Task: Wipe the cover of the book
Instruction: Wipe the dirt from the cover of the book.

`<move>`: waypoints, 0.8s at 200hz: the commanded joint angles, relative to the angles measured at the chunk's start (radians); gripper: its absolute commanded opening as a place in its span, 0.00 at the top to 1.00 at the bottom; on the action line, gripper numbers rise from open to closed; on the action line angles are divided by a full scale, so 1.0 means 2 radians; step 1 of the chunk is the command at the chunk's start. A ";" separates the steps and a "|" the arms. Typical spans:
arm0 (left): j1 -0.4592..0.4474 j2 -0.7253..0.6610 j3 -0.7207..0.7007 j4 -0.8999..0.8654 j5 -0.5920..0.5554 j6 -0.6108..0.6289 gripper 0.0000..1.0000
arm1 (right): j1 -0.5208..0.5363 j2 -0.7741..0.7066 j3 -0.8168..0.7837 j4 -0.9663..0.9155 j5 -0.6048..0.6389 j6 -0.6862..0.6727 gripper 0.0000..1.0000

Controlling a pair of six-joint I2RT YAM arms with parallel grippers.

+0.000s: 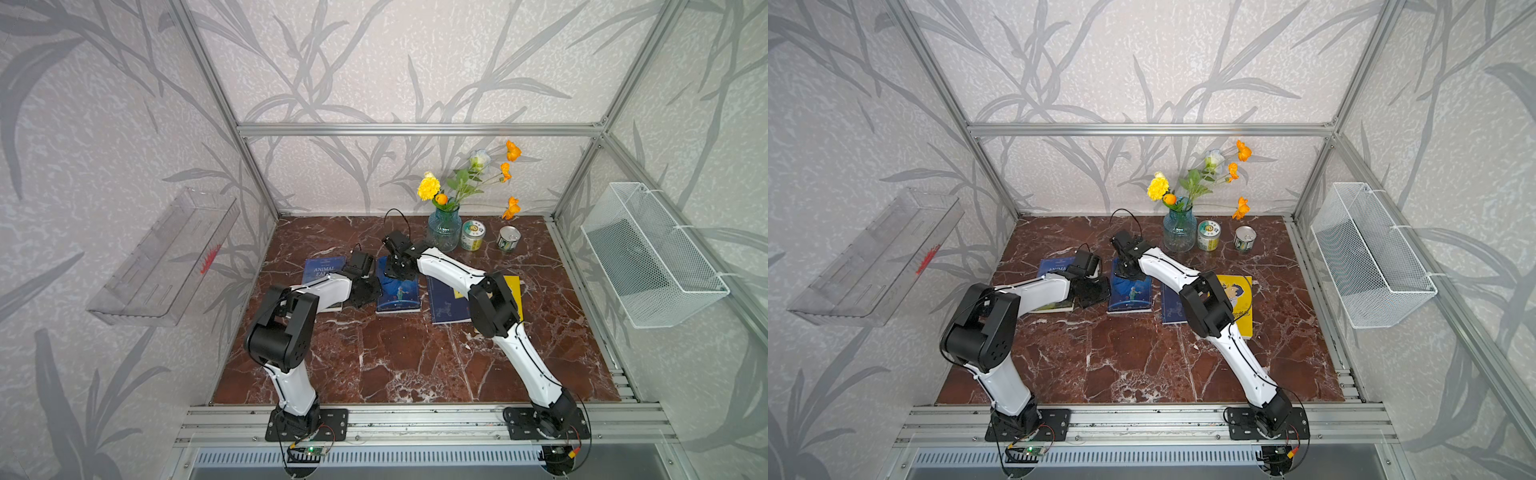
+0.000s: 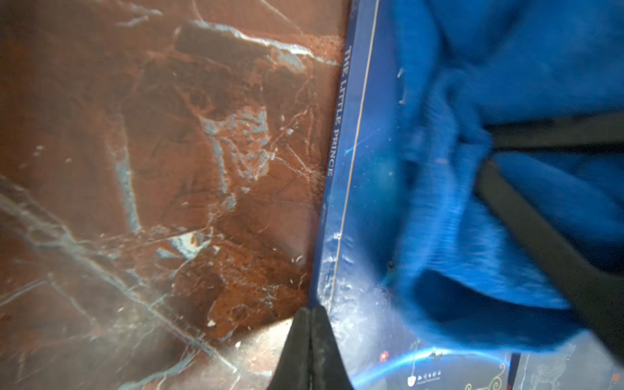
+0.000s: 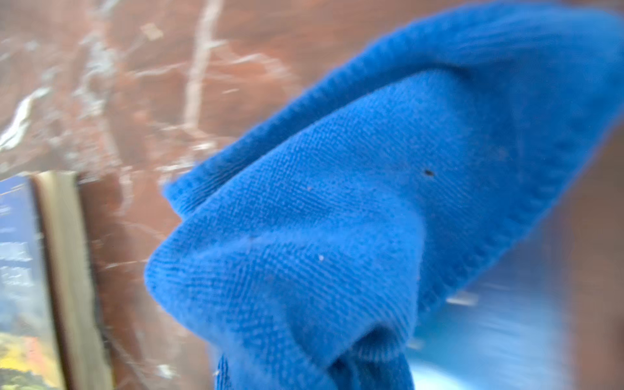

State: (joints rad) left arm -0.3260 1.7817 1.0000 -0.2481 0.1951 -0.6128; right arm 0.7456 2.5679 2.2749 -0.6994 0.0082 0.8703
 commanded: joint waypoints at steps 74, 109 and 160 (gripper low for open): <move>-0.001 0.027 -0.013 -0.047 -0.007 0.002 0.94 | -0.047 -0.004 -0.120 -0.060 0.006 -0.008 0.89; -0.001 0.026 -0.013 -0.050 -0.008 0.003 0.94 | -0.006 0.083 0.039 -0.117 -0.006 -0.006 0.89; -0.001 0.023 -0.015 -0.050 -0.009 0.003 0.94 | -0.010 0.144 0.169 -0.202 -0.012 -0.012 0.89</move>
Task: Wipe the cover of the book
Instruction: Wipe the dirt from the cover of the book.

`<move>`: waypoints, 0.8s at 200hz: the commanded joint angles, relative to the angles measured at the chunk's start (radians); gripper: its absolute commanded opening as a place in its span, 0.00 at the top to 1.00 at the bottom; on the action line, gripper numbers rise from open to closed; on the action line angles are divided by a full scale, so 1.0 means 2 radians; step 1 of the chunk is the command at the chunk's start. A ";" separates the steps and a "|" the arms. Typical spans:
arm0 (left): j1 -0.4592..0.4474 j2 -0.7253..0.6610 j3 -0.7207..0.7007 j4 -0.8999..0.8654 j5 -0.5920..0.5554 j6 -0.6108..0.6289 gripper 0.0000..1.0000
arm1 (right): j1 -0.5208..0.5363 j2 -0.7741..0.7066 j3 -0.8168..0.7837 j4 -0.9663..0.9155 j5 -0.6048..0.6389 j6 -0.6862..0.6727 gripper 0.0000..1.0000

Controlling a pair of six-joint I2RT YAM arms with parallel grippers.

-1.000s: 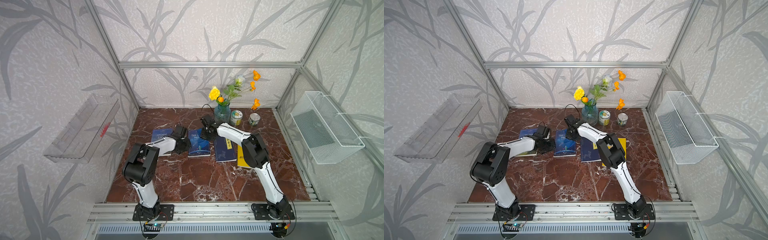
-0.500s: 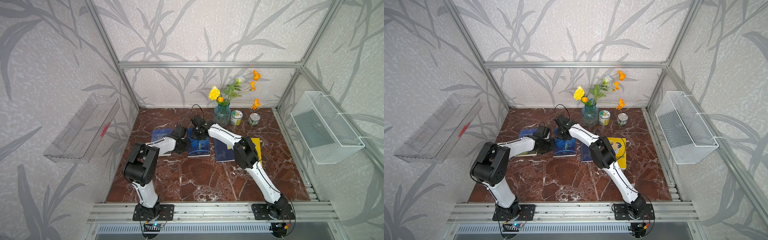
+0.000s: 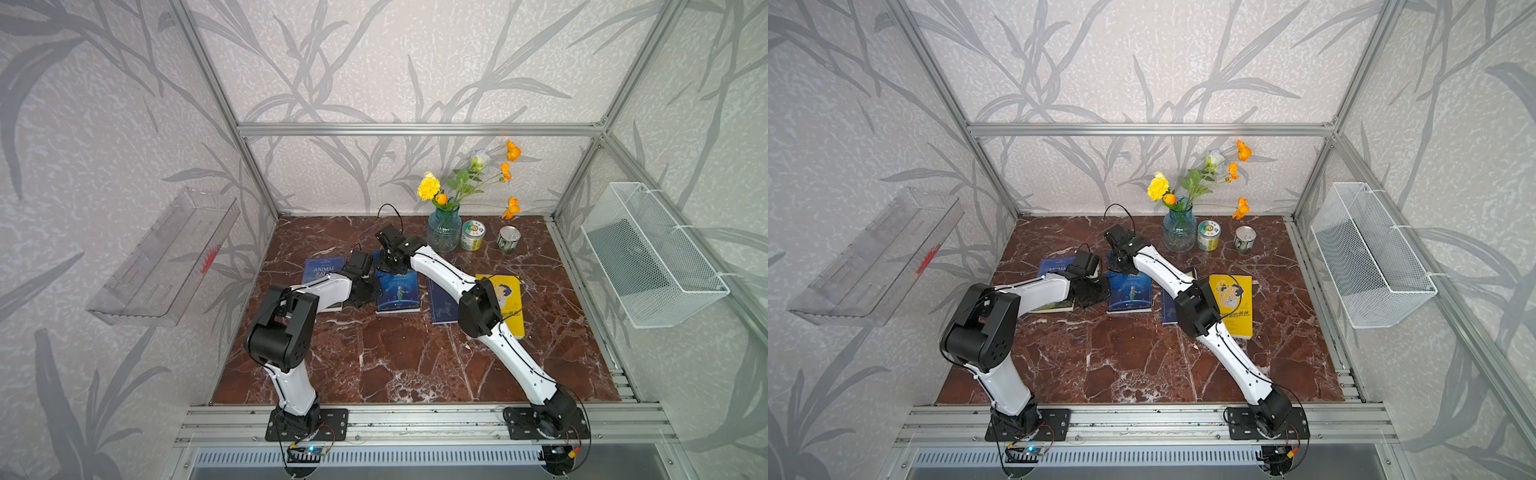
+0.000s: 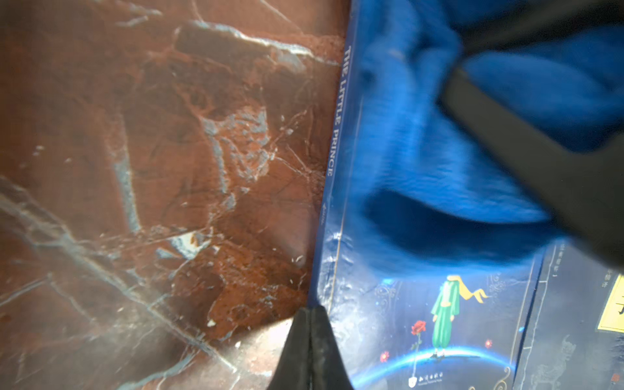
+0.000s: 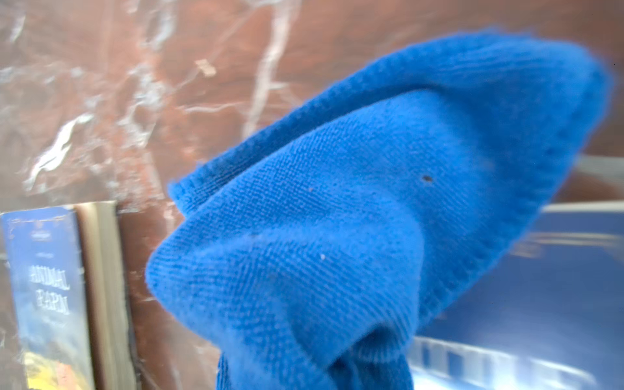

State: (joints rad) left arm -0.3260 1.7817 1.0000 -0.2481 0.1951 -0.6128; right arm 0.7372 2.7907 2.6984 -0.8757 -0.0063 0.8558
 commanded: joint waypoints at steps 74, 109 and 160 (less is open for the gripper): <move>-0.001 0.027 -0.013 -0.049 -0.009 0.003 0.94 | -0.042 -0.159 -0.407 0.123 -0.005 -0.044 0.97; -0.001 0.023 -0.015 -0.052 -0.013 0.004 0.94 | -0.011 -0.110 -0.334 0.098 -0.019 -0.074 1.00; -0.001 0.024 -0.014 -0.051 -0.011 0.003 0.94 | -0.018 -0.160 -0.438 0.160 -0.031 -0.068 1.00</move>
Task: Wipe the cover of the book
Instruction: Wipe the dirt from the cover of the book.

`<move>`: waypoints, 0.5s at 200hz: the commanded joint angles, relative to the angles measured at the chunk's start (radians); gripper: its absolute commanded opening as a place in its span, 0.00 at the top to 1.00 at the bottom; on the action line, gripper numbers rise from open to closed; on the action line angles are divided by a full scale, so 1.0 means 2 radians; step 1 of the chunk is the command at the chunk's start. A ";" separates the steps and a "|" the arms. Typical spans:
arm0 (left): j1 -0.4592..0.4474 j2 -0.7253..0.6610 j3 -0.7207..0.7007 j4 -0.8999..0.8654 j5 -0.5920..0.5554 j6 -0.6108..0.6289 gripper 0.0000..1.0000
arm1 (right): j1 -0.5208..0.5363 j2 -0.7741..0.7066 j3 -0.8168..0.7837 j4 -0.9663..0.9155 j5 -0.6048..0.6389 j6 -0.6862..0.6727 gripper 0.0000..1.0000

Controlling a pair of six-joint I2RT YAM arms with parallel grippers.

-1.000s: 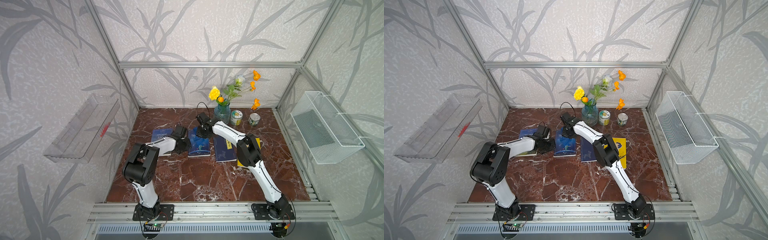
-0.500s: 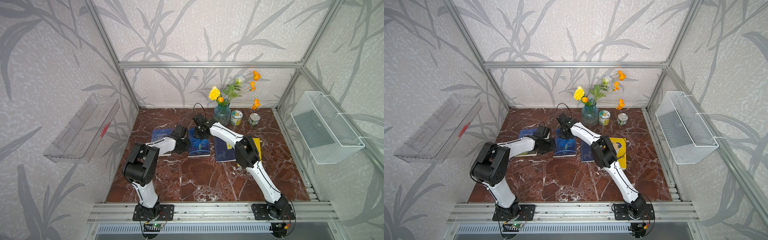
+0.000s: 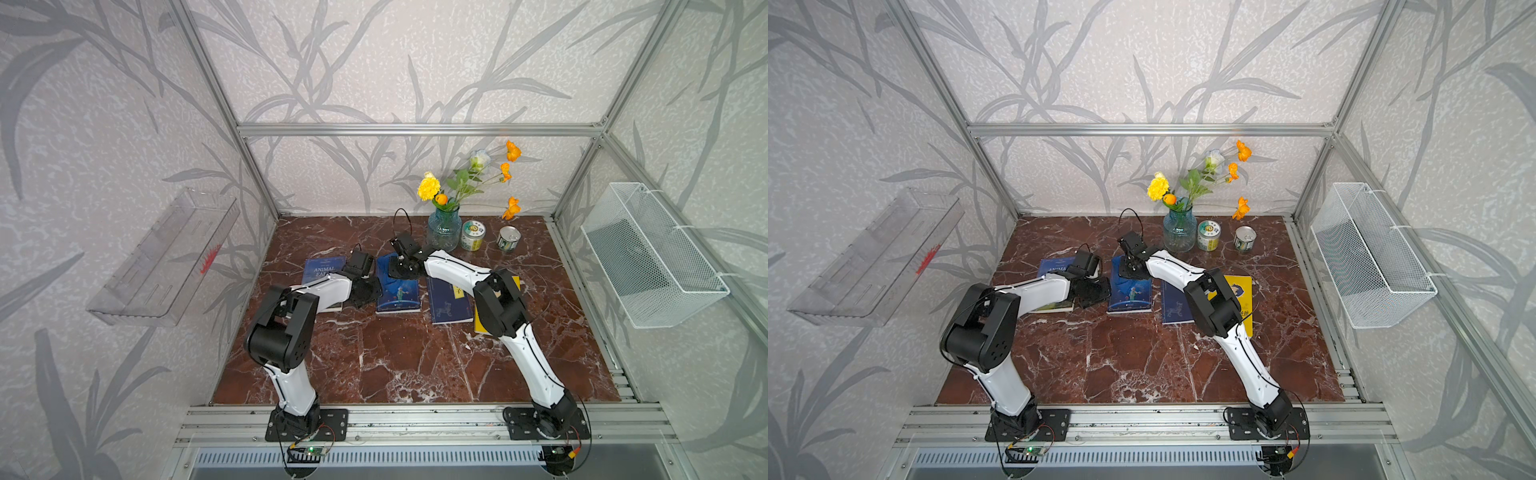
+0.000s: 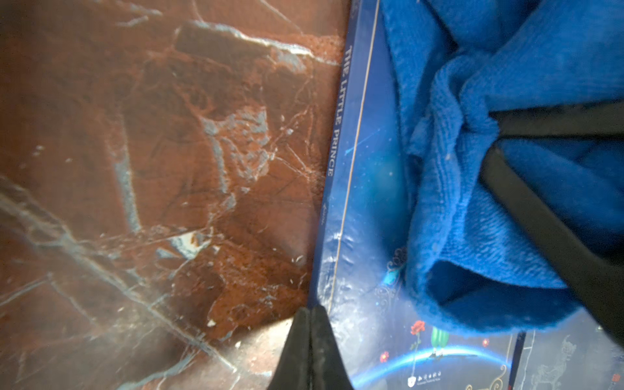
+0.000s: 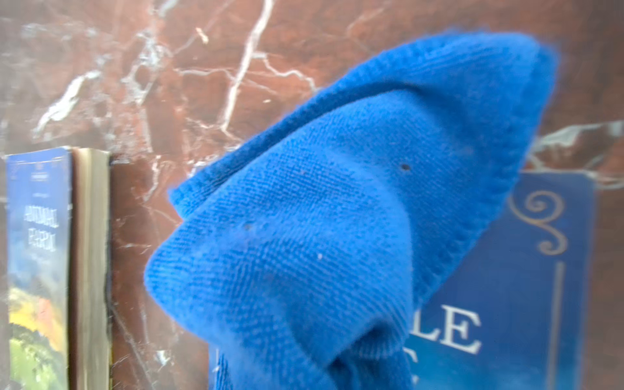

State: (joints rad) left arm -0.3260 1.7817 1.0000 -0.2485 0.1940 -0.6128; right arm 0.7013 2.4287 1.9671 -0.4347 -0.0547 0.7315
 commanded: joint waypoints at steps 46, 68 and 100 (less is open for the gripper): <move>-0.001 0.022 -0.017 -0.050 -0.010 0.003 0.94 | 0.021 -0.040 -0.159 -0.119 0.034 -0.020 1.00; -0.001 0.022 -0.016 -0.050 -0.010 0.003 0.94 | 0.034 -0.066 -0.204 -0.102 0.033 -0.005 1.00; -0.001 0.023 -0.014 -0.051 -0.010 0.003 0.94 | 0.009 -0.027 -0.143 -0.120 0.020 -0.002 1.00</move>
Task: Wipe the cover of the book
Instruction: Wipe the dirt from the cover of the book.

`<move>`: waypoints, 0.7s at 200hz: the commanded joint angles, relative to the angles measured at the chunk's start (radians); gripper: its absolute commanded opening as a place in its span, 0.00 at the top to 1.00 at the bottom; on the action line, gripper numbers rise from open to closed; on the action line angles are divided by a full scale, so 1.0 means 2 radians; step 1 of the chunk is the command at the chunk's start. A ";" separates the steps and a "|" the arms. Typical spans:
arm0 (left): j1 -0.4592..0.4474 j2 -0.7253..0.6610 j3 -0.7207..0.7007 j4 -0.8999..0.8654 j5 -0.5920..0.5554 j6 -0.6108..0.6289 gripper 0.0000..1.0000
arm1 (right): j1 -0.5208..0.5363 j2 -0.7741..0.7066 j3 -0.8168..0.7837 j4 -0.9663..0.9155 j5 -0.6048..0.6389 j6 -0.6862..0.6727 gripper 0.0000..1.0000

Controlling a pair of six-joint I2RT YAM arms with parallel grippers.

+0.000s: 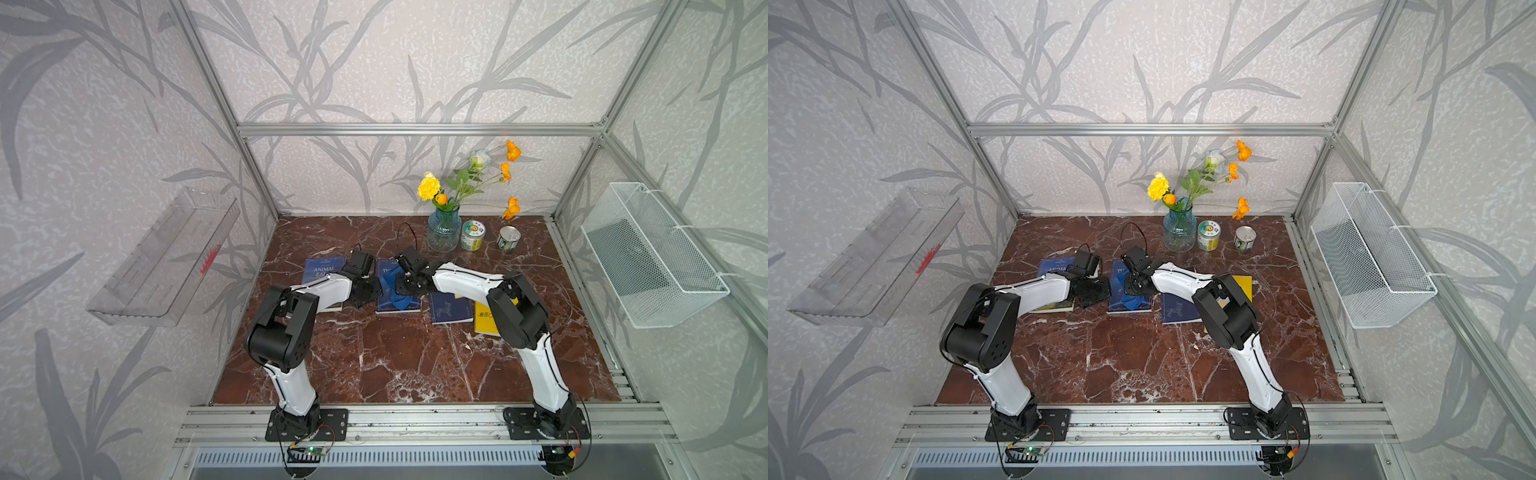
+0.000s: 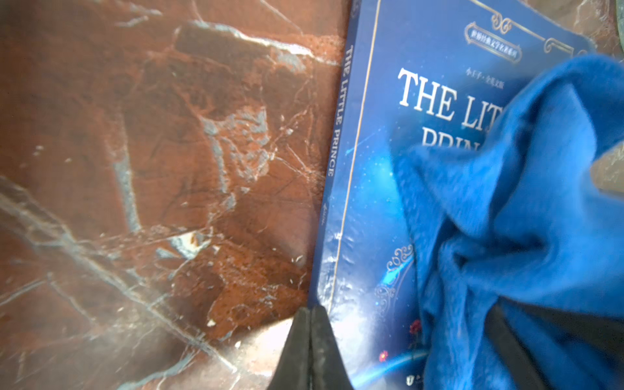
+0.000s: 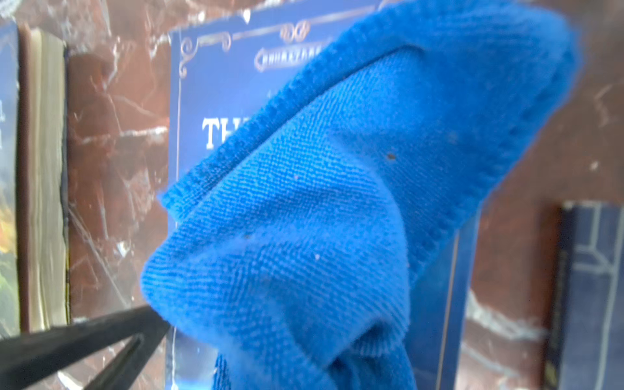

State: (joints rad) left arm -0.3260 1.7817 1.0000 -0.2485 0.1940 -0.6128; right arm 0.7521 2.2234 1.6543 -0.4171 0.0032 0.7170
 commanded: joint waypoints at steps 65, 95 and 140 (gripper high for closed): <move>-0.001 0.018 -0.018 -0.048 -0.005 0.002 0.94 | -0.032 0.203 0.259 -0.293 0.009 -0.036 1.00; -0.001 0.020 -0.017 -0.049 -0.003 0.003 0.94 | 0.000 0.118 0.098 -0.225 0.023 -0.036 1.00; -0.001 0.020 -0.017 -0.046 -0.005 0.001 0.94 | 0.014 0.016 -0.070 -0.113 -0.007 0.000 1.00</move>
State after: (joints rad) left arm -0.3260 1.7798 0.9997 -0.2481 0.1955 -0.6128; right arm 0.7753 2.1887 1.6382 -0.5457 0.0265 0.6849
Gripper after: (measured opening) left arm 0.062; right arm 0.104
